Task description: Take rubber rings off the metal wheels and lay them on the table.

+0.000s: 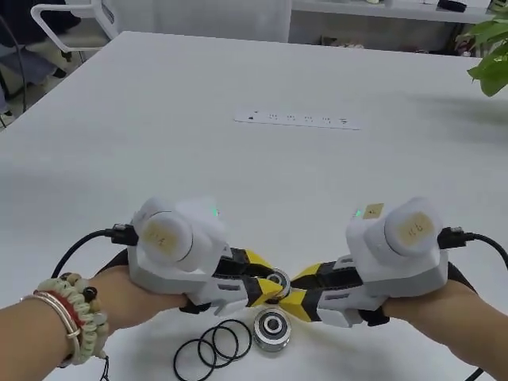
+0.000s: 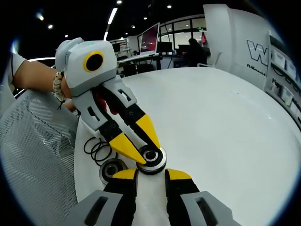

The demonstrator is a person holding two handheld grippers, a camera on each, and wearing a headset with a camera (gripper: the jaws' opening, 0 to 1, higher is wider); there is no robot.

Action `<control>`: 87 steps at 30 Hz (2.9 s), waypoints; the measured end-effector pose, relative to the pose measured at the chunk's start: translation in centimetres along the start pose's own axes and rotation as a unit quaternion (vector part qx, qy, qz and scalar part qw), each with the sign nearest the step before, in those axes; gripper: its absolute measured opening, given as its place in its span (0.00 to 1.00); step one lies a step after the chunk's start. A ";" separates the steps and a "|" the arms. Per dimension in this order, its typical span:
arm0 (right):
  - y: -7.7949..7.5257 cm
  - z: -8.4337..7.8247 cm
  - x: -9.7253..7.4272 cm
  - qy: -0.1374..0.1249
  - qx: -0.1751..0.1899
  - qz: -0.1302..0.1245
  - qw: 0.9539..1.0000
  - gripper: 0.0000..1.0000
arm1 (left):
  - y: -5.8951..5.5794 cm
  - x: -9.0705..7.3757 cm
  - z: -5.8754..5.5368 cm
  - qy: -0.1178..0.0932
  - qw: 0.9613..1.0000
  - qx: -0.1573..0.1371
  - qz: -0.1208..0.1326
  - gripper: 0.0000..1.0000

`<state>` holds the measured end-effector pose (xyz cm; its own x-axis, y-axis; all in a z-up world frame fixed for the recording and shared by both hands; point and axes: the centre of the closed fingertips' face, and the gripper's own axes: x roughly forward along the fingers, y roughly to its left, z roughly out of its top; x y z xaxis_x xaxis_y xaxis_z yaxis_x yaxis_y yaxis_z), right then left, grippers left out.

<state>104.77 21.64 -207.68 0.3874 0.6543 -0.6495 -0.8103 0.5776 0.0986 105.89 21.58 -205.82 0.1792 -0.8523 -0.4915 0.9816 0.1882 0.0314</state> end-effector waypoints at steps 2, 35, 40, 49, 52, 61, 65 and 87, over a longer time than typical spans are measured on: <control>0.0 0.2 0.1 -0.007 0.014 0.001 1.000 0.24 | 0.0 0.0 0.0 -0.001 1.000 0.003 0.000 0.08; -1.2 -0.6 0.2 0.025 0.114 -0.017 0.993 0.00 | 0.2 -0.1 -0.1 -0.005 1.000 0.000 0.004 0.08; -1.4 -0.6 0.1 0.025 0.147 -0.022 0.989 0.00 | 0.2 -0.1 0.0 -0.006 1.000 0.001 0.004 0.08; -1.5 -0.6 -0.2 0.009 0.163 -0.018 0.986 0.00 | 0.2 -0.1 -0.1 -0.007 1.000 0.000 0.003 0.08; -1.6 -0.5 -0.3 -0.003 0.195 -0.012 0.981 0.00 | 0.2 -0.1 0.0 -0.007 1.000 0.001 0.003 0.08; -1.7 0.0 -0.9 -0.044 0.290 0.012 0.956 0.00 | 0.1 -0.1 0.0 -0.010 1.000 0.001 0.003 0.08; -1.8 -0.1 -0.9 -0.048 0.298 0.013 0.953 0.00 | 0.1 -0.1 0.0 -0.010 1.000 0.001 0.003 0.08; -0.7 1.0 -1.5 -0.074 0.345 0.025 0.936 0.00 | 0.1 0.0 0.0 -0.016 1.000 0.003 0.007 0.08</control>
<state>105.22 20.75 -205.99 0.4542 0.7197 -0.5250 -0.3728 0.6888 0.6217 106.03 21.59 -205.77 0.1954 -0.8642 -0.4637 0.9792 0.1981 0.0435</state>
